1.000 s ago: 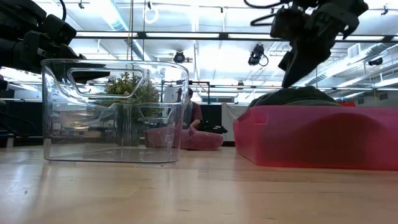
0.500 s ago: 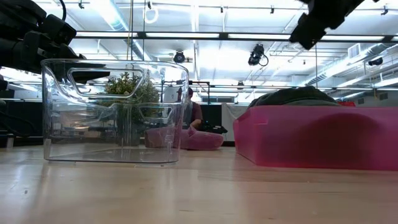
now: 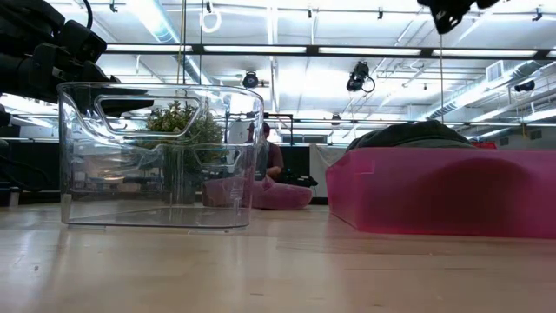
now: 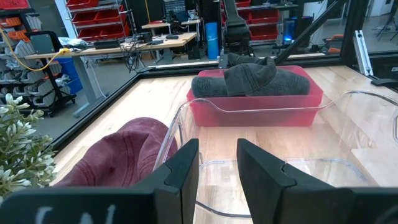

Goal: Pick & Place hat
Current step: Put the bottom red cap into the transparent bin

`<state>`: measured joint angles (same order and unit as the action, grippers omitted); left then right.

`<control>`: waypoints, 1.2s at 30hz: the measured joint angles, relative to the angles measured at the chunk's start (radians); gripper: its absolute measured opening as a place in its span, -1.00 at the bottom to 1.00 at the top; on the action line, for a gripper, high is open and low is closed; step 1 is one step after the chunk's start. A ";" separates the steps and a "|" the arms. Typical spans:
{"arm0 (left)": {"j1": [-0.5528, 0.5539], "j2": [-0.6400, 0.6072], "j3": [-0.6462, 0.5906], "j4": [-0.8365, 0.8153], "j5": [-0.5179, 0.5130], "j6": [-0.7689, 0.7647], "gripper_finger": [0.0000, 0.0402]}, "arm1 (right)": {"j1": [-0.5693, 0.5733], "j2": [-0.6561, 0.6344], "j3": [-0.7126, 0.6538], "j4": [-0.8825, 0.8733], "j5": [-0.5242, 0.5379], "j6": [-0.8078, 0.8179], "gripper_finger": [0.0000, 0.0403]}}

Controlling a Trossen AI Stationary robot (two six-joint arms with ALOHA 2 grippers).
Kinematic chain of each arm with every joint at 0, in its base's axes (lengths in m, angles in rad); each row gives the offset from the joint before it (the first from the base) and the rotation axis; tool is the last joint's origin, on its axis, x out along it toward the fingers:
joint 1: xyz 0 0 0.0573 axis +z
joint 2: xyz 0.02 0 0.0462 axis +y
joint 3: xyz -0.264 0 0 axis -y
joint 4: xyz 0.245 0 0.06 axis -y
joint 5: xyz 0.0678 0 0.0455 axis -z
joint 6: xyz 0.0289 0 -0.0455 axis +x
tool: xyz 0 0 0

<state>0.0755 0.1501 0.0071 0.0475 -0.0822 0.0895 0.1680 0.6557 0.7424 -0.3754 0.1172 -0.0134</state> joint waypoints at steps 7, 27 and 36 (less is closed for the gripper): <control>0.000 0.000 0.000 0.000 0.000 0.000 -0.43 | 0.051 -0.122 -0.144 0.271 0.085 -0.102 -0.81; 0.000 0.000 0.000 0.000 0.000 0.000 -0.43 | 0.065 -0.611 -0.503 0.623 0.021 -0.234 -0.81; 0.000 0.000 0.000 0.000 0.000 0.000 -0.43 | 0.054 -0.634 -0.718 0.963 0.021 -0.295 -0.81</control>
<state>0.0757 0.1501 0.0071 0.0479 -0.0822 0.0895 0.2215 0.0216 0.0244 0.5873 0.1385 -0.3082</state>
